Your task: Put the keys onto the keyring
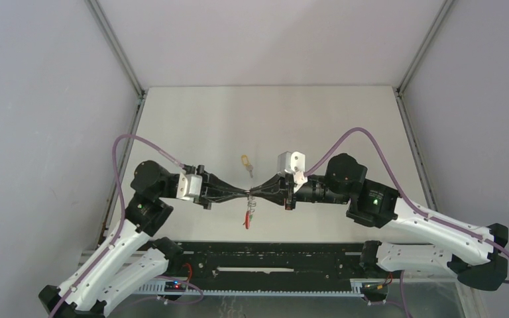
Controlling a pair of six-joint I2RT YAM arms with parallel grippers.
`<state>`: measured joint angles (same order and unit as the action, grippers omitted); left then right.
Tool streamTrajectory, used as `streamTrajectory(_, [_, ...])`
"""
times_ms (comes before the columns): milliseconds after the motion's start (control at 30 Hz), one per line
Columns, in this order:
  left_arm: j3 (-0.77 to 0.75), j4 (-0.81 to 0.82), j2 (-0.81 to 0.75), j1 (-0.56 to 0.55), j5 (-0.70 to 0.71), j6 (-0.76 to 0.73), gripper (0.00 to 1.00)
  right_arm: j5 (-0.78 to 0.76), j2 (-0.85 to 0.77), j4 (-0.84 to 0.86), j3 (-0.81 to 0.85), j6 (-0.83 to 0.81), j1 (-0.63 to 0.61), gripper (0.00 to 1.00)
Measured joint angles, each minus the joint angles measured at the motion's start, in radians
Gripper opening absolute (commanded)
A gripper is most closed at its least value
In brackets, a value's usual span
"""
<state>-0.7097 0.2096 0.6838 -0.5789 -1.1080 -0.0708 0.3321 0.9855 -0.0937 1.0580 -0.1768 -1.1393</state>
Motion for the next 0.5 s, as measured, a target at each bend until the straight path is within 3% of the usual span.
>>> streamTrajectory(133, [-0.008,-0.027,0.000,0.002,-0.003,-0.028,0.00,0.000,0.009,-0.016,0.014,-0.003,-0.001,0.00])
streamTrajectory(367, [-0.018,-0.116,0.006,0.012,-0.002,-0.123,0.00,-0.008,0.016,-0.027,0.018,0.011,0.004,0.43])
streamTrajectory(500, [-0.018,-0.126,0.048,0.078,-0.003,-0.120,0.00,-0.034,0.003,-0.026,0.018,0.072,0.058,0.67])
